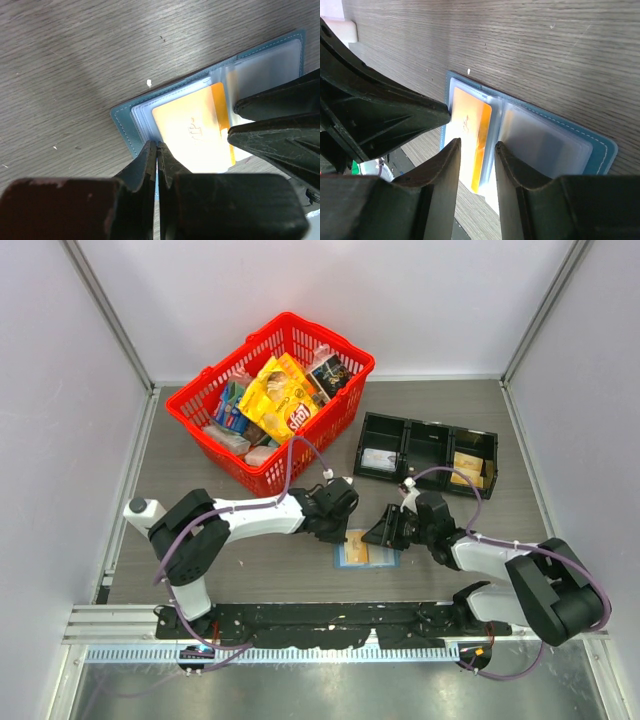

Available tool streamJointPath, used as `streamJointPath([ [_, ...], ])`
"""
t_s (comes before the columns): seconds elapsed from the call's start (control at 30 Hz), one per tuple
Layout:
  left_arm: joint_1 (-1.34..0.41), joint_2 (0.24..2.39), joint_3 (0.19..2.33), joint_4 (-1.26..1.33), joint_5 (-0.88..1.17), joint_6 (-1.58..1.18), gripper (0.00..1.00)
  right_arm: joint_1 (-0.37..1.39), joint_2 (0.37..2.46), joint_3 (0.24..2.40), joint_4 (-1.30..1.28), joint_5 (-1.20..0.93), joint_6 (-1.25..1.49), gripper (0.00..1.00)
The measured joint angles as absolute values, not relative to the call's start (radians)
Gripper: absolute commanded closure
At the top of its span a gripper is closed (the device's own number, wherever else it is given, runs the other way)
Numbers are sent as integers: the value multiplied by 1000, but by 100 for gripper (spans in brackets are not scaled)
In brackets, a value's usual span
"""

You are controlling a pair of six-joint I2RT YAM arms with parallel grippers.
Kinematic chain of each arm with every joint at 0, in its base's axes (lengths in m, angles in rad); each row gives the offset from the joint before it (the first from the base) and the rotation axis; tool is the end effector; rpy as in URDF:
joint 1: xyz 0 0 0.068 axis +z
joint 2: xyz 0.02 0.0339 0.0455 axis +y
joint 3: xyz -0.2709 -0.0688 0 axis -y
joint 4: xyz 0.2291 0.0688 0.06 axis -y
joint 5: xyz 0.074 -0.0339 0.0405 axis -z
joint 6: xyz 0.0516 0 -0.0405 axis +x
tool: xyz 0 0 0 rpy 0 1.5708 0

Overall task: Take the credit cards out of the card holder
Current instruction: Remove the credit card from the card holder.

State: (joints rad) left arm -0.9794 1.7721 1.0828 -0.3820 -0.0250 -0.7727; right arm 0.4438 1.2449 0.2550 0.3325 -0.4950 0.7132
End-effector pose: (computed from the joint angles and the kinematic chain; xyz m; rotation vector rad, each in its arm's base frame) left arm 0.1958 -0.2892 0.1693 0.2757 2.7429 -0.5181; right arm 0.1734 0.1096 0.1386 0.0269 2.4025 1.1450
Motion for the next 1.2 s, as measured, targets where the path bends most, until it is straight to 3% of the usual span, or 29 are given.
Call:
streamJointPath([
  [0.6, -971, 1779, 1083, -382, -6, -773, 100, 381, 1449, 208, 606, -665, 746, 80],
  [0.87, -966, 1781, 1083, -381, -1, -773, 100, 354, 1482, 175, 696, -712, 773, 99],
  [1.2, -961, 1782, 1083, -380, 2, -773, 100, 301, 1464, 161, 694, -763, 789, 99],
])
